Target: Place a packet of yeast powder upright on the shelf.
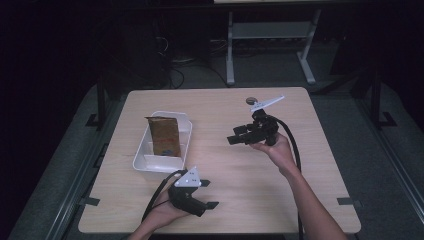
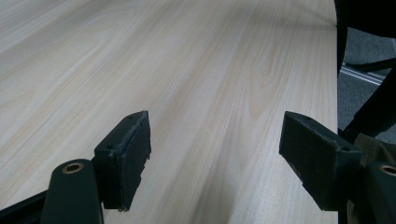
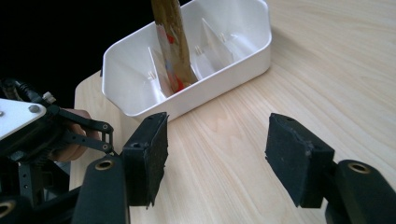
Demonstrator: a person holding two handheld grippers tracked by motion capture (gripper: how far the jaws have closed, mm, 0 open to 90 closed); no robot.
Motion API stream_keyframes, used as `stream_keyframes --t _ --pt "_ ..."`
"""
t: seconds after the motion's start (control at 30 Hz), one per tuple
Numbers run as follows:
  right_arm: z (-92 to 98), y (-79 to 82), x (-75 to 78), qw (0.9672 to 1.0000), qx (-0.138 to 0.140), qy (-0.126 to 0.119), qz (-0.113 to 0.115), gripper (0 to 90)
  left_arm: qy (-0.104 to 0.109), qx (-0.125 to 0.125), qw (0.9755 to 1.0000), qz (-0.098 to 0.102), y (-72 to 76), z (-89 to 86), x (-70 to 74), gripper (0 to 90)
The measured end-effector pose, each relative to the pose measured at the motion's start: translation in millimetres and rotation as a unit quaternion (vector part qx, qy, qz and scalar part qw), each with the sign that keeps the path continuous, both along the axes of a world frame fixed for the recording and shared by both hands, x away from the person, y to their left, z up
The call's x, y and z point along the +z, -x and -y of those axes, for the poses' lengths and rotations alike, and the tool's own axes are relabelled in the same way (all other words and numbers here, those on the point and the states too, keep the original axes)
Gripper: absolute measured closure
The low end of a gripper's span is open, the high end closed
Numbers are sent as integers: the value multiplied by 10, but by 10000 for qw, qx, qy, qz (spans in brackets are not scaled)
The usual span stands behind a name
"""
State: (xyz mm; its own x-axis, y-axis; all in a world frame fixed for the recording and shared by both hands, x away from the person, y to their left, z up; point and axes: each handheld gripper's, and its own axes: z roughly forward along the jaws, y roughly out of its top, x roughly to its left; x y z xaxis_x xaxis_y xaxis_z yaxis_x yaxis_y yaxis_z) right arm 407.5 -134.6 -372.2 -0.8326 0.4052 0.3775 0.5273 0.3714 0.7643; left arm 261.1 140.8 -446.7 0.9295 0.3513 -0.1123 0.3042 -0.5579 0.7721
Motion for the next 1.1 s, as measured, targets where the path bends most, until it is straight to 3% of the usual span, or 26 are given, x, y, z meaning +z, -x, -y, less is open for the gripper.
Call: stream_keyframes --t 0.57,1.1 --pt "393 217 -71 9998 -216 -28 0 350 -19 21 10000 -4 -25 -13 -3 243" --pt "620 378 -147 9993 -364 72 -35 313 2 64 10000 -32 -42 -24 -14 241"
